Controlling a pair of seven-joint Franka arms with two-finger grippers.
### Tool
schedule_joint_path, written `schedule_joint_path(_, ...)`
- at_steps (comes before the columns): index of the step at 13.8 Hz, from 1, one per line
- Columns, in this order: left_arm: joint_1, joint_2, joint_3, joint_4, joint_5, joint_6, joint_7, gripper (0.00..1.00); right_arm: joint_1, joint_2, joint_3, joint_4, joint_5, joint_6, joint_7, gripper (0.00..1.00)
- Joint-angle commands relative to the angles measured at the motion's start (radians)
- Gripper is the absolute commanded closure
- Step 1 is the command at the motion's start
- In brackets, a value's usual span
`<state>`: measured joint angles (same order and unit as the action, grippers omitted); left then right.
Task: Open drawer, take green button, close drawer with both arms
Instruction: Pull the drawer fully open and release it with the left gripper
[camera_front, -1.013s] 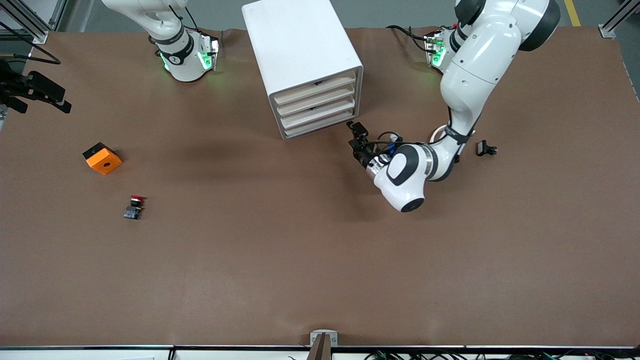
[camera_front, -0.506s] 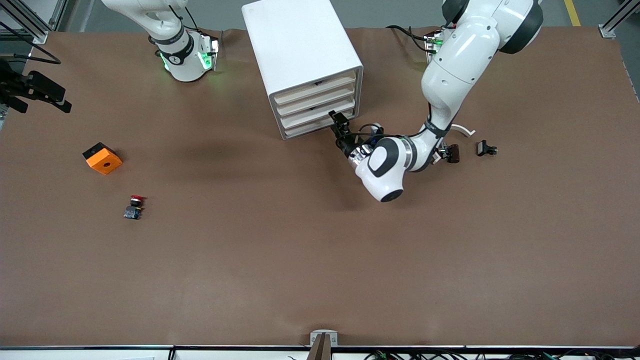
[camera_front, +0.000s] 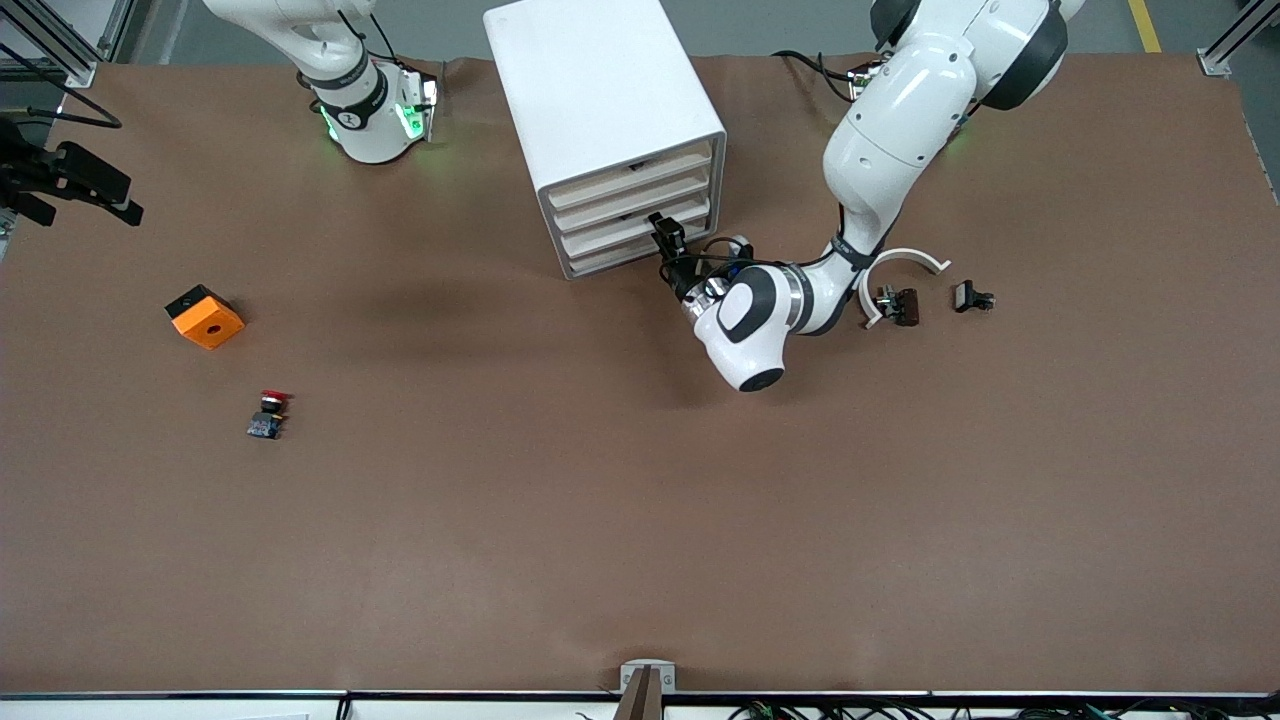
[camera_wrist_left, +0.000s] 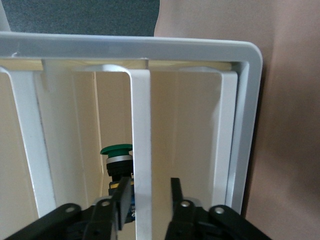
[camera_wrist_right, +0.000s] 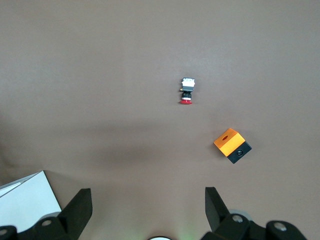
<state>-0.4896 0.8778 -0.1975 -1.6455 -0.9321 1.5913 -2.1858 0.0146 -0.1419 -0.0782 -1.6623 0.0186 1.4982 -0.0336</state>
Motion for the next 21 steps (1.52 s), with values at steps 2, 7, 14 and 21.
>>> schedule_joint_path(2, 0.000, 0.006, 0.013, 0.016, -0.024, -0.010, -0.016, 0.98, -0.001, 0.005, -0.008, 0.032, -0.008, -0.010, 0.014, 0.00)
schedule_joint_path(7, 0.071, 0.007, 0.042, 0.067, -0.034, -0.008, -0.023, 1.00, -0.004, 0.019, -0.011, 0.039, -0.008, -0.024, 0.003, 0.00)
schedule_joint_path(14, 0.131, 0.030, 0.081, 0.188, -0.034, -0.001, -0.011, 0.95, -0.080, 0.241, -0.014, 0.093, -0.020, -0.006, -0.055, 0.00)
schedule_joint_path(21, 0.141, 0.033, 0.102, 0.239, -0.036, 0.021, 0.011, 0.04, 0.011, 0.242, -0.003, 0.099, 0.029, -0.024, 0.244, 0.00)
